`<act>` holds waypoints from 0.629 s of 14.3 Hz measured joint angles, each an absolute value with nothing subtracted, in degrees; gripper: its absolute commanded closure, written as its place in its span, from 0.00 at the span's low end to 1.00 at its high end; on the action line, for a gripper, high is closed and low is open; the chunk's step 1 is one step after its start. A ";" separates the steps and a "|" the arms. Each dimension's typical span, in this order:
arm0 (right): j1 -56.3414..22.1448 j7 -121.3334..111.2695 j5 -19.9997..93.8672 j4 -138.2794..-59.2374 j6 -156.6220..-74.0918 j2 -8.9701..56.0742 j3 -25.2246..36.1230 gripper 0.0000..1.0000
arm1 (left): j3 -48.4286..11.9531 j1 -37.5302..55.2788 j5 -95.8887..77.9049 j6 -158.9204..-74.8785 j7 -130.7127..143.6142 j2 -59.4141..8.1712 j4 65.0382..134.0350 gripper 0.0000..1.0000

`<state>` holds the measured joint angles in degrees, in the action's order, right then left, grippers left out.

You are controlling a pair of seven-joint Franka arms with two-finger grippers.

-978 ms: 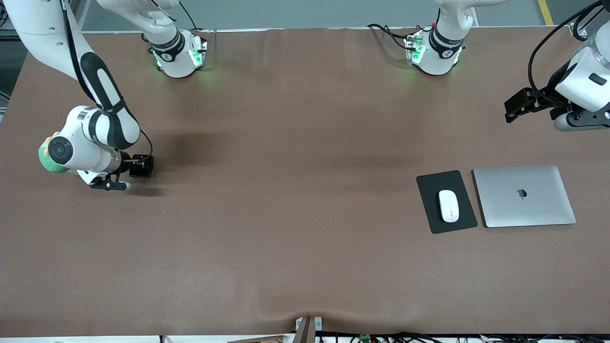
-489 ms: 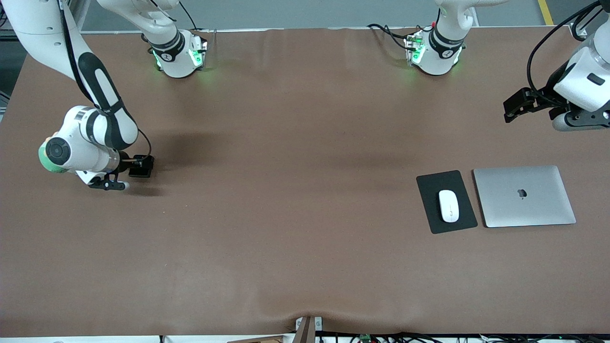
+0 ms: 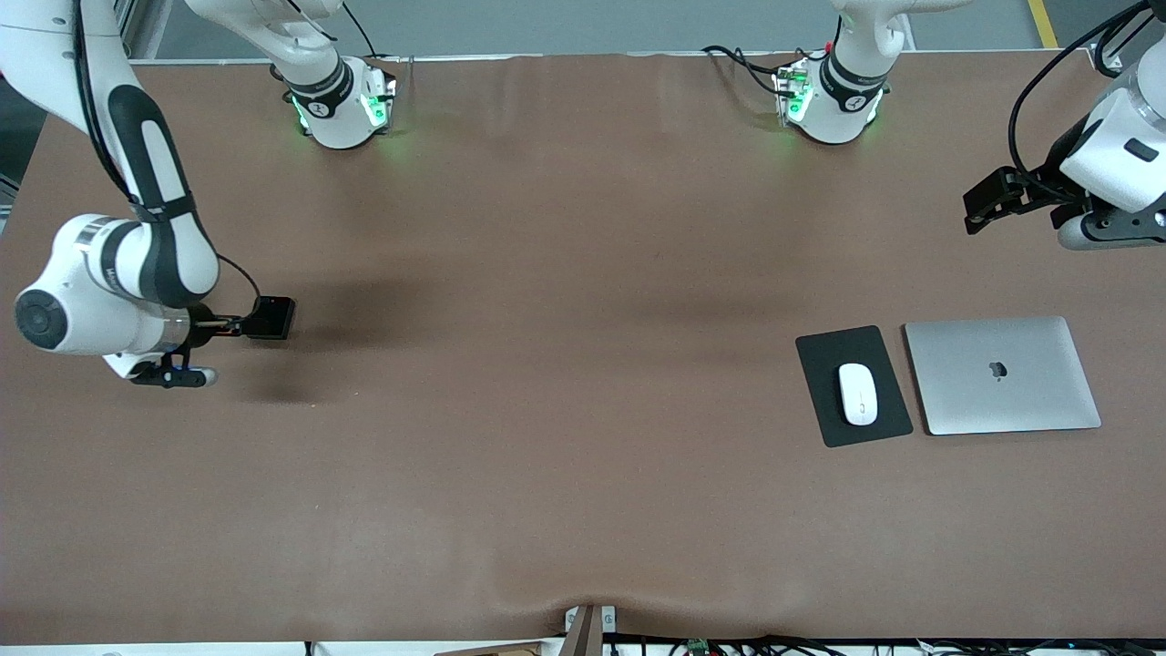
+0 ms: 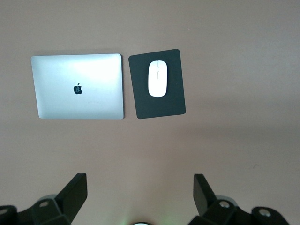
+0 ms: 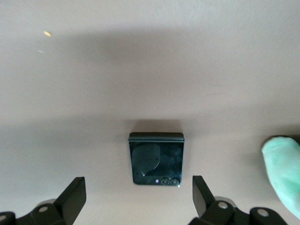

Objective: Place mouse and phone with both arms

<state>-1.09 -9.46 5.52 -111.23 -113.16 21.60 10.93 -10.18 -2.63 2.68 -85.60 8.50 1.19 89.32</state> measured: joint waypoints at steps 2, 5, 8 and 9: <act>-1.09 -9.46 5.55 -105.20 -106.96 21.41 10.93 0.00 | -10.18 -2.63 2.68 -85.60 8.50 1.38 89.32 0.00; -1.10 -9.46 5.57 -95.53 -98.71 21.19 10.91 0.00 | -10.04 -2.71 2.68 -85.58 8.50 1.45 89.32 0.00; -0.94 -9.46 5.58 -89.59 -96.27 21.17 10.93 0.00 | -9.82 -2.86 2.68 -85.58 8.50 1.45 89.32 0.00; -0.77 -9.46 5.58 -88.16 -95.35 21.18 10.93 0.00 | -9.81 -2.86 2.68 -85.58 8.50 1.45 89.32 0.00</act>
<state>-0.77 -9.46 5.58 -88.16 -95.35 21.18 10.93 -9.81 -2.86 2.68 -85.58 8.50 1.45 89.32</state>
